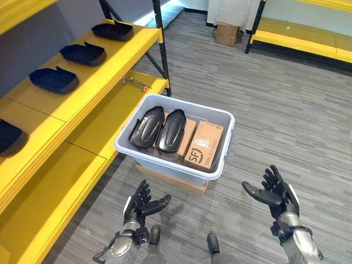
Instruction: Move parts from the plastic box to the shelf.
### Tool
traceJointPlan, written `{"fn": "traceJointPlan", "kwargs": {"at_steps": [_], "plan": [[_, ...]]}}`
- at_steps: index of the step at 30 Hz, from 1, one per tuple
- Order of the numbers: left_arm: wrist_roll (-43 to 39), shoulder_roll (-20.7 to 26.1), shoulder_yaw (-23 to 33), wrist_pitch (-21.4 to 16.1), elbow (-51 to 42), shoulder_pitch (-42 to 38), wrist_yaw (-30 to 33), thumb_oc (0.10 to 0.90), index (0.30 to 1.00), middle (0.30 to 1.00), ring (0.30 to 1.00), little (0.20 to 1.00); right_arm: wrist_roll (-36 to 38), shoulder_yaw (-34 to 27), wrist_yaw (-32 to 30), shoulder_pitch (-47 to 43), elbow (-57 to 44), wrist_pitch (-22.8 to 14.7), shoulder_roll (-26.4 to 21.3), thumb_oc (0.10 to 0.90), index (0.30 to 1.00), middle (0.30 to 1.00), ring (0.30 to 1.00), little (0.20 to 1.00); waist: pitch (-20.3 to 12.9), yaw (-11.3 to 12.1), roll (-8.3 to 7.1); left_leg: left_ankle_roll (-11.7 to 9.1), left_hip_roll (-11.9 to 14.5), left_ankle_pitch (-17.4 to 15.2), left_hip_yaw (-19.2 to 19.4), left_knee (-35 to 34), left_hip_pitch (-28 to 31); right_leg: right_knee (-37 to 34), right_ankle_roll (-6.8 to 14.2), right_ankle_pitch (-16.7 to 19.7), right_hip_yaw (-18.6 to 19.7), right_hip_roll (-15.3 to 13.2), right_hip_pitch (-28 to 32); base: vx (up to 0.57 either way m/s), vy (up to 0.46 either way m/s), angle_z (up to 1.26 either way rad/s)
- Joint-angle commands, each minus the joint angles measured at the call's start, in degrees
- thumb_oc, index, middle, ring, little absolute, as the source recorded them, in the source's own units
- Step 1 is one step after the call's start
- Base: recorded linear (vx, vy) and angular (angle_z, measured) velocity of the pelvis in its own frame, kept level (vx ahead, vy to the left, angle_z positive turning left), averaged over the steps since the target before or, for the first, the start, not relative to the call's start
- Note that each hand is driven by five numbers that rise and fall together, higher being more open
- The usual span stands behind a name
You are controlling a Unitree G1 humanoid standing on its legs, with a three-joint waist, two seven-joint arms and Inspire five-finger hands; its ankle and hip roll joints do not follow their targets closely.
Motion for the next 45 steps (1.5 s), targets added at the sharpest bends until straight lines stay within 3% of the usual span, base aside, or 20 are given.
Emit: {"fn": "traceJointPlan", "kwargs": {"at_steps": [1,3,7,11,19,24,27,28,30,31,32,36,40,45], "plan": [[-0.4,2.5,4.5,-5.5,-6.6,-0.9,0.6,0.9,1.0,1.0,1.0,1.0,-0.3,-0.2,2.0,3.8,-6.8,-3.6,-0.2,0.9,1.0,1.0,1.0,1.0,-1.6,-0.2,-1.32,-1.7,1.8,7.7,8.1,1.3,0.1,2.7,-0.3,-3.6,-3.5,2.0,5.2,0.21,0.431,-0.72],[-0.9,2.8,4.6,-5.3,-6.7,-0.7,0.6,0.9,1.0,1.0,1.0,1.0,-0.3,0.3,1.9,3.5,-6.8,-3.2,0.1,0.9,1.0,1.0,1.0,1.0,-2.0,-0.1,-1.2,-1.2,1.4,6.8,8.7,1.8,0.5,3.2,-0.1,-3.8,-2.7,1.6,4.9,0.1,0.206,-0.83],[-1.1,5.0,3.8,-4.7,-7.8,-0.6,1.1,0.9,1.0,1.0,1.0,1.0,1.3,2.0,2.4,2.6,-7.3,-2.2,2.2,0.9,1.0,1.0,1.0,1.0,-3.6,-0.5,-2.49,1.9,-1.3,3.2,14.0,3.1,2.7,5.3,2.8,-3.5,0.0,-1.8,3.2,0.11,0.316,-0.93],[-1.2,5.8,3.7,-4.7,-7.4,-1.2,1.6,0.9,1.0,1.0,1.0,1.0,1.7,2.4,2.5,2.2,-7.5,-2.2,2.7,0.9,1.0,1.0,1.0,1.0,-4.1,-1.0,-3.46,2.8,-2.1,1.6,16.3,3.5,3.4,5.3,4.3,-2.1,1.2,-2.7,1.5,0.02,0.16,-0.48],[-1.1,5.9,3.1,-4.6,-6.8,-1.9,2.5,0.9,1.0,1.0,1.0,1.0,0.6,3.1,1.2,0.5,-7.2,-2.4,3.8,0.9,1.0,1.0,1.0,1.0,-5.2,-1.2,-5.16,4.7,-4.7,0.0,18.5,0.6,6.6,5.3,7.4,1.9,1.1,-5.4,0.6,0.03,0.138,-0.15],[0.2,6.9,2.6,-4.5,-7.0,-2.8,2.4,0.9,1.0,1.0,1.0,1.0,0.4,2.9,1.2,0.4,-7.3,-2.7,4.4,0.9,1.0,1.0,1.0,1.0,-3.8,-1.6,-5.3,5.7,-6.0,-0.6,17.9,0.7,6.9,12.6,8.2,5.5,0.7,-4.9,-2.3,-0.02,0.126,0.03],[0.6,7.2,2.3,-4.5,-6.8,-3.6,2.6,0.9,1.0,1.0,1.0,1.0,0.4,3.3,1.1,0.2,-7.2,-2.8,4.5,0.9,1.0,1.0,1.0,1.0,-2.3,-1.7,-4.71,5.9,-5.8,-0.9,18.2,0.9,7.3,17.3,8.0,7.8,-1.9,-3.8,-5.1,-0.04,0.135,0.08],[0.8,7.7,2.3,-4.2,-7.1,-3.5,2.6,0.9,1.0,1.0,1.0,1.0,0.5,3.9,1.1,0.2,-7.1,-2.8,4.4,0.9,1.0,1.0,1.0,1.0,-0.9,-1.2,-3.82,6.3,-5.7,-1.6,19.2,0.4,8.9,21.1,5.9,6.7,-9.8,-4.2,-7.1,0.02,0.174,-0.02],[1.1,7.7,2.3,-4.0,-7.3,-3.0,1.9,0.9,1.0,1.0,1.0,1.0,0.3,4.1,1.3,0.3,-6.9,-2.6,4.1,0.9,1.0,1.0,1.0,1.0,-1.1,-1.4,-3.52,6.5,-6.0,-1.9,20.1,-0.4,10.0,20.4,4.1,4.8,-13.8,-2.1,-8.5,0.06,0.158,-0.2],[1.1,7.6,2.3,-4.0,-7.3,-3.0,1.9,0.9,1.0,1.0,1.0,1.0,0.3,4.1,1.3,0.4,-6.9,-2.6,4.1,0.9,1.0,1.0,1.0,1.0,-0.9,-1.5,-3.49,6.5,-6.0,-2.0,19.9,-0.4,10.2,20.5,4.1,4.6,-13.9,-2.1,-8.4,0.1,0.119,-0.33],[0.9,7.3,2.1,-3.7,-7.2,-3.1,1.4,0.9,1.0,1.0,1.0,1.0,0.3,3.5,1.4,0.5,-6.6,-2.6,3.7,0.9,1.0,1.0,1.0,1.0,-1.0,-2.0,-3.61,6.6,-6.5,-2.1,19.7,-0.4,10.3,18.0,2.9,1.9,-14.2,2.3,-10.1,0.1,0.081,-0.3],[0.7,6.4,1.4,-3.6,-7.1,-3.3,1.1,0.9,1.0,1.0,1.0,1.0,0.9,2.9,1.1,0.9,-6.5,-3.2,3.0,0.9,1.0,1.0,1.0,1.0,-1.1,-2.4,-4.46,6.4,-7.6,-2.5,18.9,-0.4,10.9,11.6,1.0,2.2,-14.8,5.5,-10.0,0.11,0.039,0.14],[0.9,5.5,0.8,-3.8,-6.5,-4.0,0.9,0.9,1.0,1.0,1.0,1.0,0.6,2.8,1.8,2.4,-7.7,-3.2,2.5,0.9,1.0,1.0,1.0,1.0,-1.6,-2.7,-4.84,5.8,-8.3,-3.2,18.2,-0.4,12.7,6.9,0.8,3.4,-16.6,4.5,-8.2,0.13,-0.013,0.24],[0.0,3.7,0.0,-3.3,-7.1,-1.9,0.4,0.9,1.0,1.0,1.0,1.0,0.5,2.9,1.6,2.6,-7.5,-2.7,1.2,0.9,1.0,1.0,1.0,1.0,-4.3,-3.0,-3.06,5.3,-8.0,-4.3,19.0,-0.4,15.2,5.3,-0.3,2.6,-16.7,5.0,-3.9,0.19,-0.041,0.03]]}}
